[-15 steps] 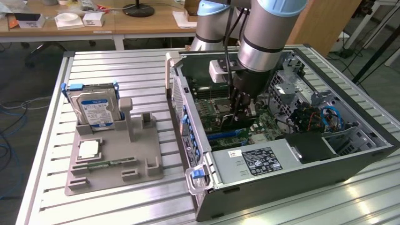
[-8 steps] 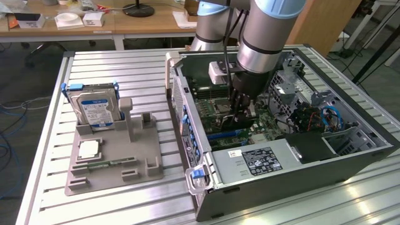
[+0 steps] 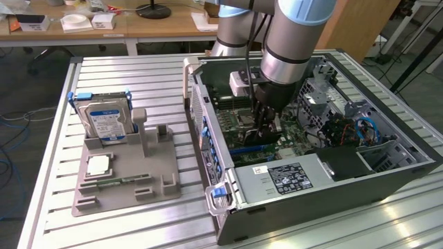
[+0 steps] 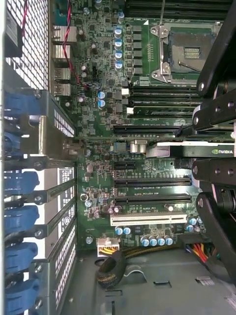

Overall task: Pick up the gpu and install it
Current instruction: 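Insert the gpu into the slot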

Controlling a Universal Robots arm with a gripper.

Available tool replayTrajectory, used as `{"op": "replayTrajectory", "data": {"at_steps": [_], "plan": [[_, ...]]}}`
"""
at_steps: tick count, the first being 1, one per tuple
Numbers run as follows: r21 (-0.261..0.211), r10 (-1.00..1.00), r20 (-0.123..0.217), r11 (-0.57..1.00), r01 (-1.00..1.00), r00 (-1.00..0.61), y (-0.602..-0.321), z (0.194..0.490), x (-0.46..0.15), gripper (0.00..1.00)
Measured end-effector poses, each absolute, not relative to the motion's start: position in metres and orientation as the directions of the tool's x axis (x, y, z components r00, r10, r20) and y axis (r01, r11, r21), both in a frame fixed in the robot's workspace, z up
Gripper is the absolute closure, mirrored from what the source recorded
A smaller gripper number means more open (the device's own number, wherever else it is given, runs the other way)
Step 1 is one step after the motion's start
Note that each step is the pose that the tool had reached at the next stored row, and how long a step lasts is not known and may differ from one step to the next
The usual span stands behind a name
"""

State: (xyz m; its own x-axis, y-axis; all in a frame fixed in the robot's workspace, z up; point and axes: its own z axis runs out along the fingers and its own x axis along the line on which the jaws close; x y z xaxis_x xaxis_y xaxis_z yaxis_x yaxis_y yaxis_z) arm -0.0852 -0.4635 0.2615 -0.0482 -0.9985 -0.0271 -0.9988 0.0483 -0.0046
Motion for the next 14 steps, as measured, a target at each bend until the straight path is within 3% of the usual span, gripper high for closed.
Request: {"op": "replayTrajectory", "data": {"at_steps": [14], "plan": [[-0.008,-0.998,-0.027,0.048,-0.999,-0.048,-0.4635,0.2519,-0.0867,0.74]]}}
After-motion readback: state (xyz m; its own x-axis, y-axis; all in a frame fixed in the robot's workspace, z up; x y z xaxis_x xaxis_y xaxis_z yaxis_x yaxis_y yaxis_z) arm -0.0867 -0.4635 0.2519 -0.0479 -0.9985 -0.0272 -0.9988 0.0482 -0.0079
